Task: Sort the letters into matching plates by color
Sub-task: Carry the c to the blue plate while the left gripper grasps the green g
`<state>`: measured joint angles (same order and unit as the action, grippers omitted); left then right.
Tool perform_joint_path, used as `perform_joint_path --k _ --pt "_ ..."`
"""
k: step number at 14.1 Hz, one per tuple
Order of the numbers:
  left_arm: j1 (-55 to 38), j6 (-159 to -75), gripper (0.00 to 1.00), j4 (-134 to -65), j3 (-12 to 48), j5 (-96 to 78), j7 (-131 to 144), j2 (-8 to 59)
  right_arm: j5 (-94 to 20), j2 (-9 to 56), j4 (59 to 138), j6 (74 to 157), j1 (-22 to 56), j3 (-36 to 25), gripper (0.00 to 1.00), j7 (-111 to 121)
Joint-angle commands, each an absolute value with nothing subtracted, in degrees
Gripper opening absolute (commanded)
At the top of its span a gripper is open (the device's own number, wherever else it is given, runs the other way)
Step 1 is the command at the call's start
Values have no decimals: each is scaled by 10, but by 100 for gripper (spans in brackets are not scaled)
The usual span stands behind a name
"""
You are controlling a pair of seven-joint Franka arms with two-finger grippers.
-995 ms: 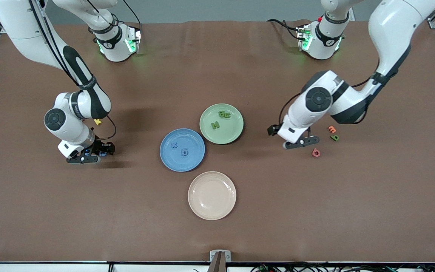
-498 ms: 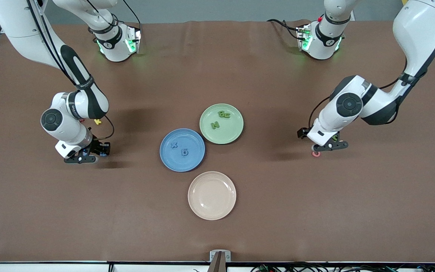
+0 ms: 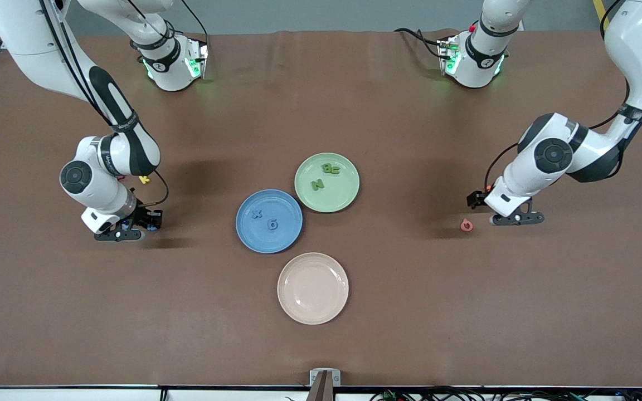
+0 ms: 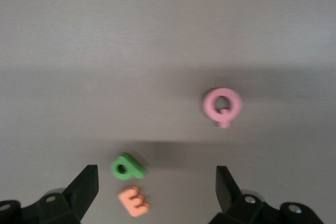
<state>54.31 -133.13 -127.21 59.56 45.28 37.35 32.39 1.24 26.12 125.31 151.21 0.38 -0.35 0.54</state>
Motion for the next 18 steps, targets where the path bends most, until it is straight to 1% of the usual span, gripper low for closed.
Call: perform_joint_path --k 1,3,5,9,12,13,17,18 --pt "577 -1355 98 -1282 604 488 370 357 19 251 1212 1431 3 4 2 -10" --pt "580 -1361 96 -1286 599 488 370 362 18 241 1180 1373 32 5 1 -54" --pt "580 -1374 96 -1288 588 488 371 375 18 237 1159 1345 66 10 1 -118" --pt "580 -1380 92 -1297 572 488 372 380 10 239 1138 1345 106 51 1 -281" --pt "580 -1380 92 -1304 562 513 374 381 10 243 1108 1345 162 55 0 -396" --pt "580 -1382 91 -1306 559 518 374 381 10 256 1092 1346 179 55 0 -429" --pt "580 -1399 75 -1310 555 520 379 381 10 314 1021 1345 236 54 0 -538" --pt "580 -1404 68 -1313 552 521 379 381 10 323 1012 1346 246 54 0 -557"
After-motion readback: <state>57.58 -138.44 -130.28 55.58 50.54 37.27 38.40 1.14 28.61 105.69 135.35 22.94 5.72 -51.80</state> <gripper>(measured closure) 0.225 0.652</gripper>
